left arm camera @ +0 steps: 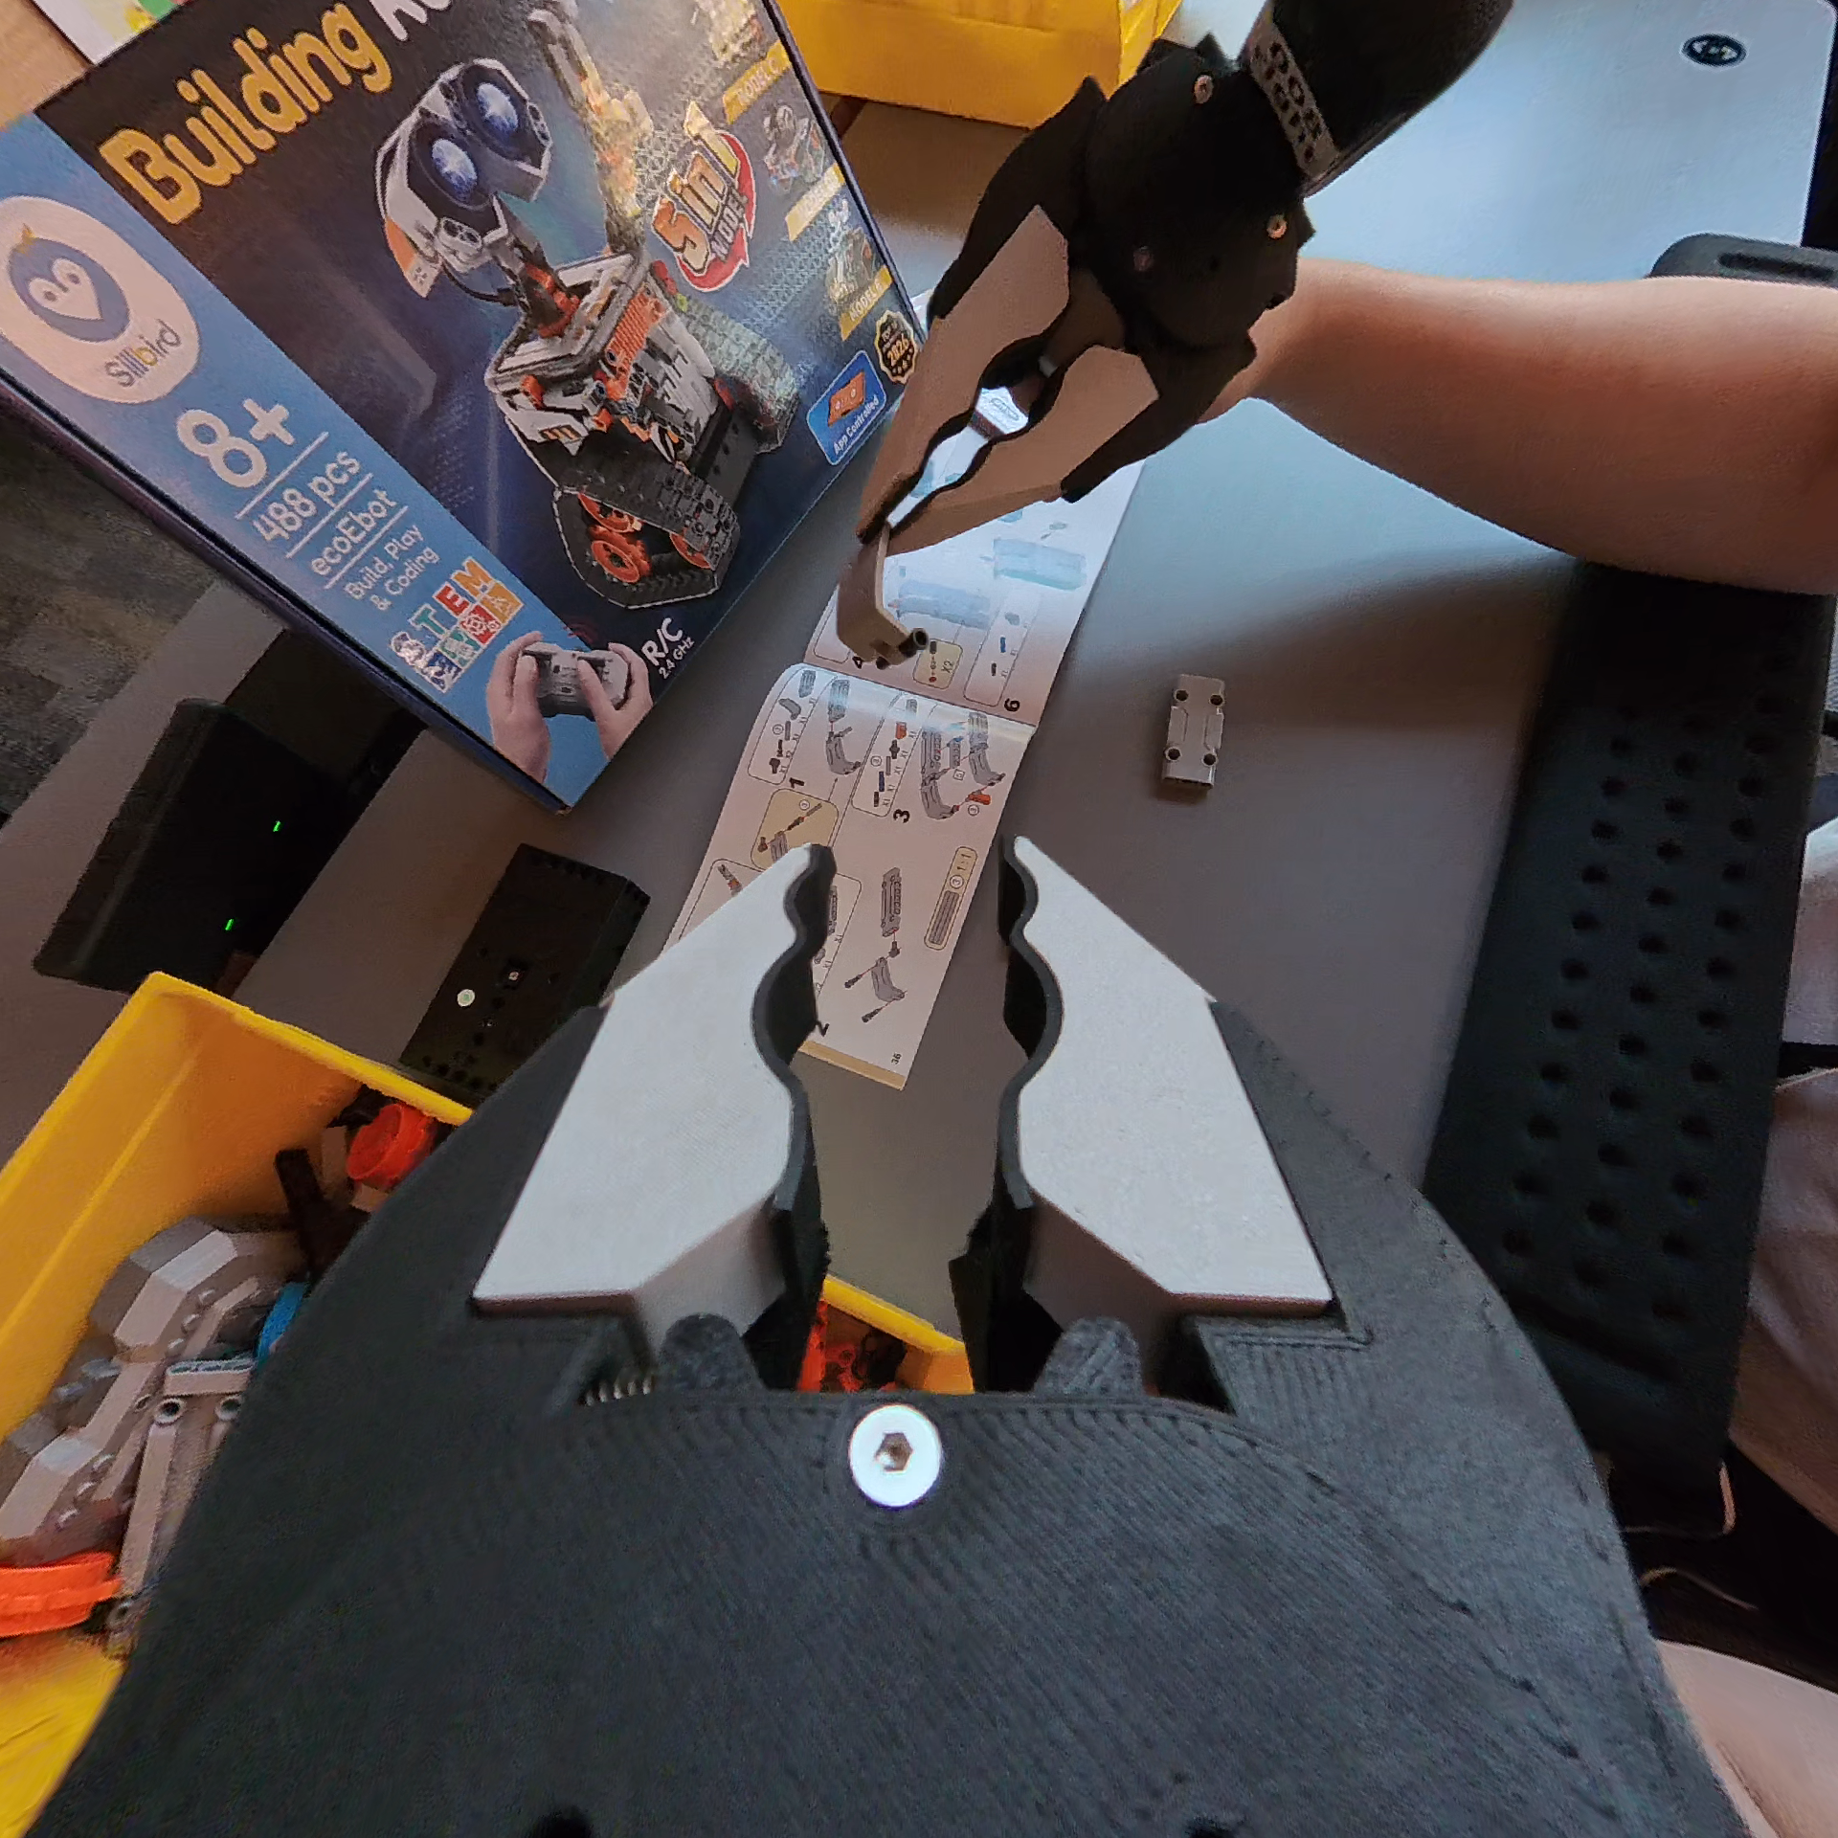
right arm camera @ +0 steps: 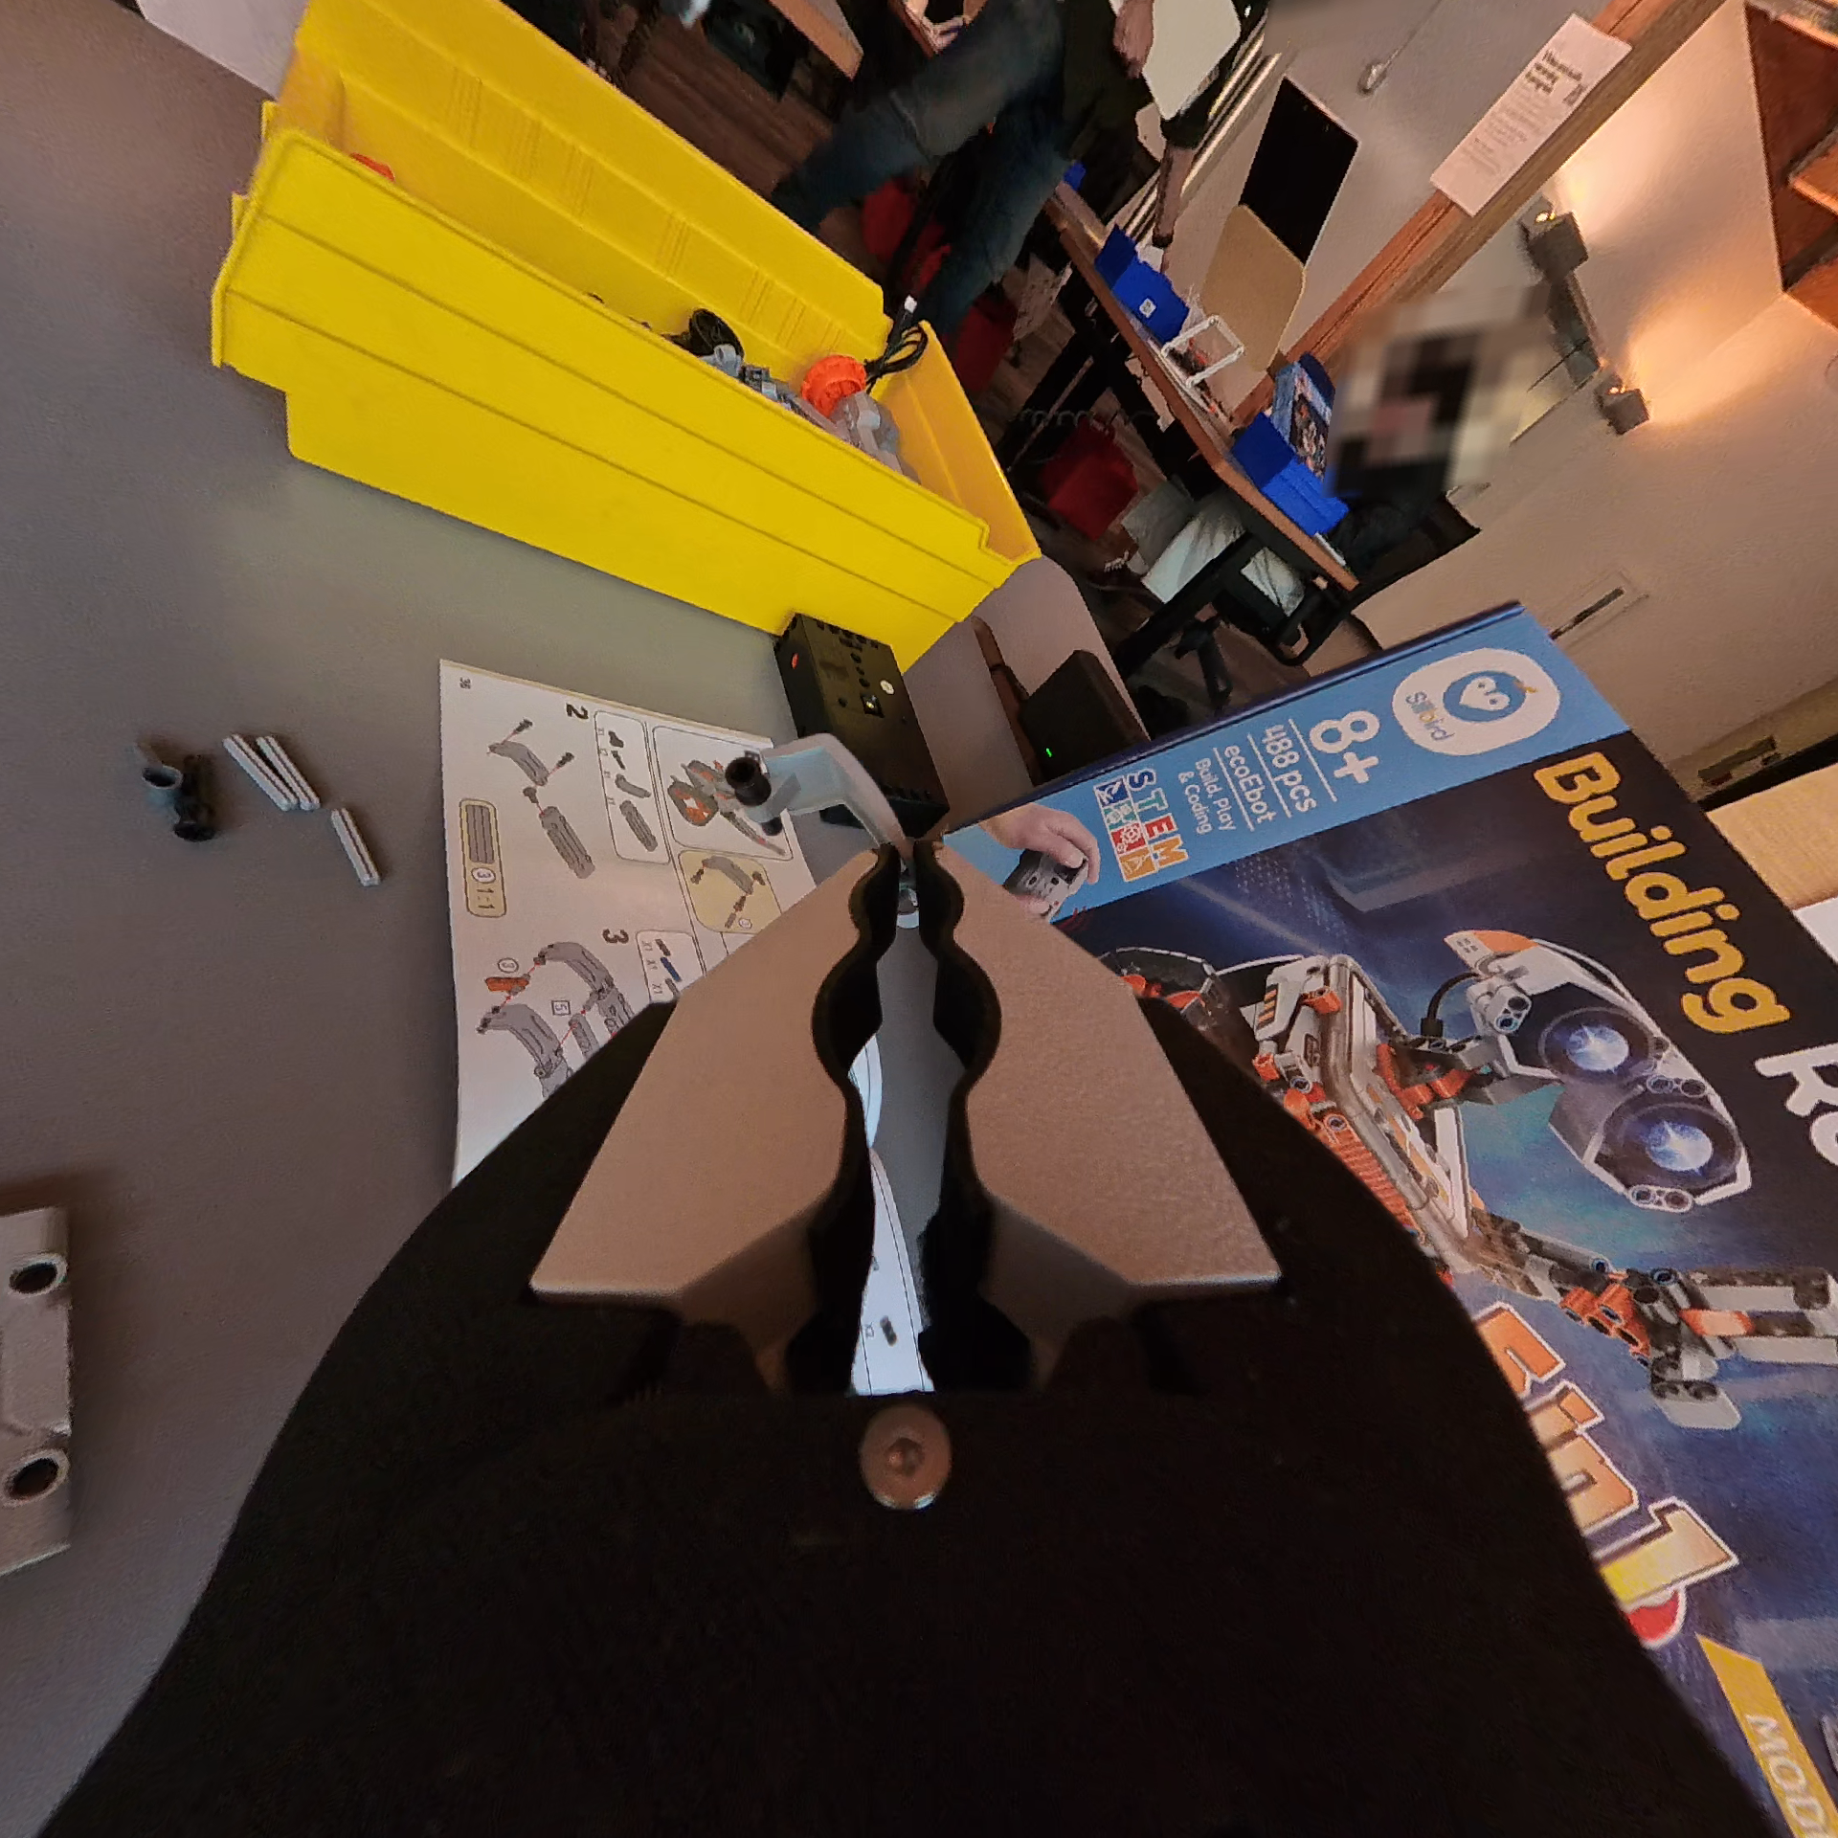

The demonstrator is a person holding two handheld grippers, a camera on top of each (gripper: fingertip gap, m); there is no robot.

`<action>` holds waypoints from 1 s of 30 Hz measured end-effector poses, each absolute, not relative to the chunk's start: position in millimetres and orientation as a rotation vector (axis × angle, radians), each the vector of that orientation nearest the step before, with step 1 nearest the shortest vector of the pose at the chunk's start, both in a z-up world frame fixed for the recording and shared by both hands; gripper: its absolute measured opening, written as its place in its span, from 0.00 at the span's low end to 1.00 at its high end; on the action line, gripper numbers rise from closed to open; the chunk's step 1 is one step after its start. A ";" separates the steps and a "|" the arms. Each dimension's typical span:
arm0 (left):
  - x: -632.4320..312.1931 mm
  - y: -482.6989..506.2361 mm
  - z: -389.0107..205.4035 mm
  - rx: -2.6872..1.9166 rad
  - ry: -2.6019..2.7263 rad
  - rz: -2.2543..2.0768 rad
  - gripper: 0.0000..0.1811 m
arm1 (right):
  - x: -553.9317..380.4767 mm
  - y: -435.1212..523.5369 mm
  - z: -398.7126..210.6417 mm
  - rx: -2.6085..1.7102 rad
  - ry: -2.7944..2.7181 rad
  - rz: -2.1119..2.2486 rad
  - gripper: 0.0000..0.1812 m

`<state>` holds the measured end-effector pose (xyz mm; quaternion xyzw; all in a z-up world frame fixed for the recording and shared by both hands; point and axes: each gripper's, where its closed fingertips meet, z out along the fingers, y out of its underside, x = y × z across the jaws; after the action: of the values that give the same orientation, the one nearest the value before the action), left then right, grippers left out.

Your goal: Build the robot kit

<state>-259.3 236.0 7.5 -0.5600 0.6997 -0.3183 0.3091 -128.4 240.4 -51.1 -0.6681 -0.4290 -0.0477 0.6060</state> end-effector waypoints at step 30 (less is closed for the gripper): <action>-197.9 208.6 -40.5 -1.678 1.929 -1.194 0.13 | -205.2 222.1 -12.9 -1.336 -1.136 -0.195 0.01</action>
<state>-197.9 208.6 -40.5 -0.5871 0.6749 -0.4177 0.1591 -205.2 222.1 -12.9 -0.5848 -0.4971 -0.0852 0.6353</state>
